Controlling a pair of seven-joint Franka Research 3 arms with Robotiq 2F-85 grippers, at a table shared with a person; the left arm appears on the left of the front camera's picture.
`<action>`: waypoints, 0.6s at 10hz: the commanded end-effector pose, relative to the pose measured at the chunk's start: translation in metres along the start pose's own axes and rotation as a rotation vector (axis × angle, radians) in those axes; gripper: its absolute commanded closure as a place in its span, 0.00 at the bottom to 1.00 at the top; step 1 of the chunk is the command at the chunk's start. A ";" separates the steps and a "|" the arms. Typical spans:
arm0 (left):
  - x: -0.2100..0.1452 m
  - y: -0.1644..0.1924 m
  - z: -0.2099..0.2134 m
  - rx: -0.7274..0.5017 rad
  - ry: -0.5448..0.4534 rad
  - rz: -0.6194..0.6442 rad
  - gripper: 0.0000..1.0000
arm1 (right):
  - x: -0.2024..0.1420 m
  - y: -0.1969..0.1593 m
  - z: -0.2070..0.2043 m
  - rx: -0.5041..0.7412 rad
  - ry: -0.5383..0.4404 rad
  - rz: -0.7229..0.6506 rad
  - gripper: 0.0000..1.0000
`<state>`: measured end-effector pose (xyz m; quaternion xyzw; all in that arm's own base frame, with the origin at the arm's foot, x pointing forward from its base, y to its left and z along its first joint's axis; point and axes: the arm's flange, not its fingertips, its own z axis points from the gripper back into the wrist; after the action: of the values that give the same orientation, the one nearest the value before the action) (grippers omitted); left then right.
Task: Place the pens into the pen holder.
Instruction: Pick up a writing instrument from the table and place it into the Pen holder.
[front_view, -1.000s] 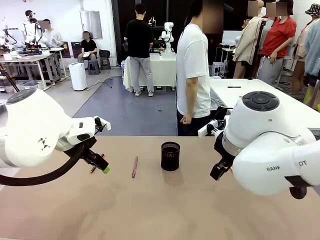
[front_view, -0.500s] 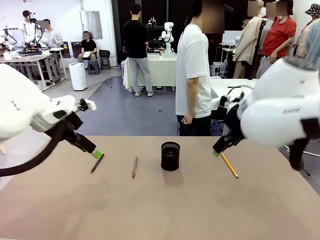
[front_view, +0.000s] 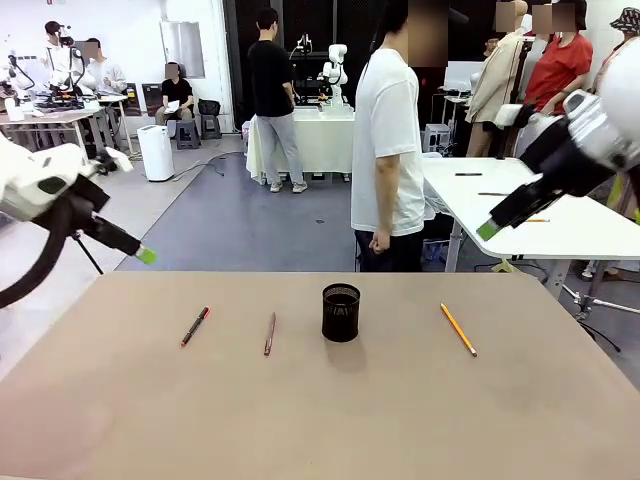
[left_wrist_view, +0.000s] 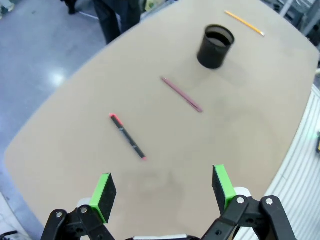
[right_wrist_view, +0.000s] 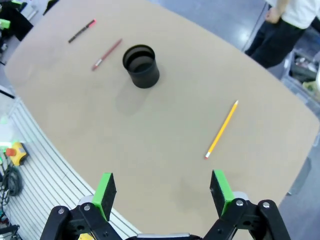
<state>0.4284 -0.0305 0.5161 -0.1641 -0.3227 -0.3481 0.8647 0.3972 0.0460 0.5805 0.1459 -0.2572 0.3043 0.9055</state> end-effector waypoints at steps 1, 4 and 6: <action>-0.003 0.022 0.019 0.006 -0.122 -0.001 0.00 | 0.002 -0.027 0.015 0.063 -0.006 0.042 0.00; -0.003 0.053 0.055 0.000 -0.176 0.030 0.00 | 0.003 -0.046 0.054 0.066 -0.106 0.168 0.00; -0.003 0.065 0.072 0.029 -0.196 0.047 0.00 | -0.002 -0.068 0.069 0.045 -0.176 0.162 0.00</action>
<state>0.4350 0.0479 0.5623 -0.1875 -0.3990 -0.2998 0.8460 0.4043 -0.0247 0.6316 0.1540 -0.3181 0.3646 0.8615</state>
